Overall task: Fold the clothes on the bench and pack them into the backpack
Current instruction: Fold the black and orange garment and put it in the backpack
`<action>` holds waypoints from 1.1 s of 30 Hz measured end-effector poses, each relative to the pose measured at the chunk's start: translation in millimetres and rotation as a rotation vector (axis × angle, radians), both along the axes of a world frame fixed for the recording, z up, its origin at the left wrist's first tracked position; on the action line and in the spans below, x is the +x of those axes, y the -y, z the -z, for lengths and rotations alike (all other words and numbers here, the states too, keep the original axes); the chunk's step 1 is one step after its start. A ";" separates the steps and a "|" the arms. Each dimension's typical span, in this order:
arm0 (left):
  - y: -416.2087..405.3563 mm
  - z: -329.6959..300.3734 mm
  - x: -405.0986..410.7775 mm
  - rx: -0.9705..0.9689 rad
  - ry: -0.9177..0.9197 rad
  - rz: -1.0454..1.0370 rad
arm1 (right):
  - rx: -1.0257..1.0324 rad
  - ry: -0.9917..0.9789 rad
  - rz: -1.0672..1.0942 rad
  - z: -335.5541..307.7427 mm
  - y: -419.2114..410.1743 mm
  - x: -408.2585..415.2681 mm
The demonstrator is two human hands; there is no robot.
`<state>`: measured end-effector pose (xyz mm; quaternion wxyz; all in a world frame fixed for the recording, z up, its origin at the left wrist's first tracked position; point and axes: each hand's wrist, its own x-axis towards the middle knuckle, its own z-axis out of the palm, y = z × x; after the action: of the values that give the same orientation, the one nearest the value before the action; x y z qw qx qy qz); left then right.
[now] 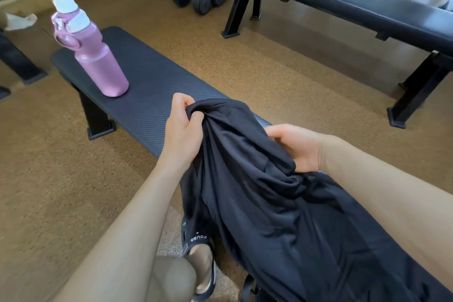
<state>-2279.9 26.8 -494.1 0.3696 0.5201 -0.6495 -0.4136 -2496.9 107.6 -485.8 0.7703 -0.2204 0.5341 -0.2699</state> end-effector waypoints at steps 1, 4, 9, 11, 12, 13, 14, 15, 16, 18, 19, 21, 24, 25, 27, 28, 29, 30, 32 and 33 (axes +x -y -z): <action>0.8 1.0 0.2 -0.001 0.004 -0.019 | -0.018 -0.049 -0.044 -0.6 2.5 -2.0; 6.6 2.6 4.1 -0.042 0.010 -0.114 | -0.197 -0.375 -0.016 -5.8 16.9 -17.0; 6.4 8.2 4.3 -0.054 0.224 -0.068 | -0.677 -1.089 0.293 -24.8 54.4 -37.3; 3.9 12.0 2.8 -0.012 0.362 0.005 | -0.781 -1.256 0.188 -27.5 63.9 -31.0; 3.2 13.8 2.7 0.005 0.414 0.040 | -0.786 -1.287 0.147 -23.9 68.5 -28.5; 3.5 16.5 2.6 0.017 0.450 0.071 | -0.776 -1.310 0.116 -17.6 72.8 -27.0; 4.1 19.7 2.6 0.032 0.473 0.092 | -0.761 -1.330 0.090 -9.9 76.2 -26.2; 5.2 24.0 2.8 0.051 0.498 0.107 | -0.741 -1.340 0.055 -2.5 78.4 -26.2; 5.4 28.7 3.2 0.065 0.541 0.121 | -0.714 -1.332 0.001 5.0 79.2 -26.8; 3.7 36.8 3.4 0.035 0.745 0.139 | -0.636 -1.265 -0.125 18.7 75.0 -28.6; 1.9 38.8 2.7 -0.015 0.842 0.147 | -0.604 -1.254 -0.167 25.0 70.0 -29.5; -0.2 41.5 -0.5 -0.126 0.900 0.220 | -0.554 -1.313 -0.187 38.9 56.7 -32.6; -4.1 47.9 -9.5 -0.152 0.912 0.478 | -0.422 -1.309 -0.204 57.4 30.7 -38.9; -6.6 51.4 -11.3 -0.121 0.947 0.562 | -0.378 -1.276 -0.240 63.5 21.9 -40.6; -10.5 58.3 -11.2 -0.031 1.030 0.662 | -0.333 -1.249 -0.271 71.4 8.5 -43.6; -10.5 60.5 -9.7 -0.006 1.058 0.667 | -0.344 -1.261 -0.233 72.3 5.2 -46.0; -9.8 61.7 -7.8 0.004 1.073 0.646 | -0.370 -1.283 -0.169 72.2 3.9 -49.4; -8.6 61.5 -5.5 0.013 1.080 0.609 | -0.398 -1.301 -0.100 71.5 3.7 -52.6; -5.3 59.4 -1.2 0.045 1.103 0.538 | -0.424 -1.292 0.003 69.6 4.5 -59.7; -3.8 58.3 0.8 0.067 1.121 0.517 | -0.423 -1.283 0.038 69.7 5.5 -62.5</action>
<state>-2279.1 30.6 -552.4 -0.1568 0.4954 -0.8365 -0.1739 -2559.4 102.1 -555.5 0.2358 -0.4734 0.8253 -0.1978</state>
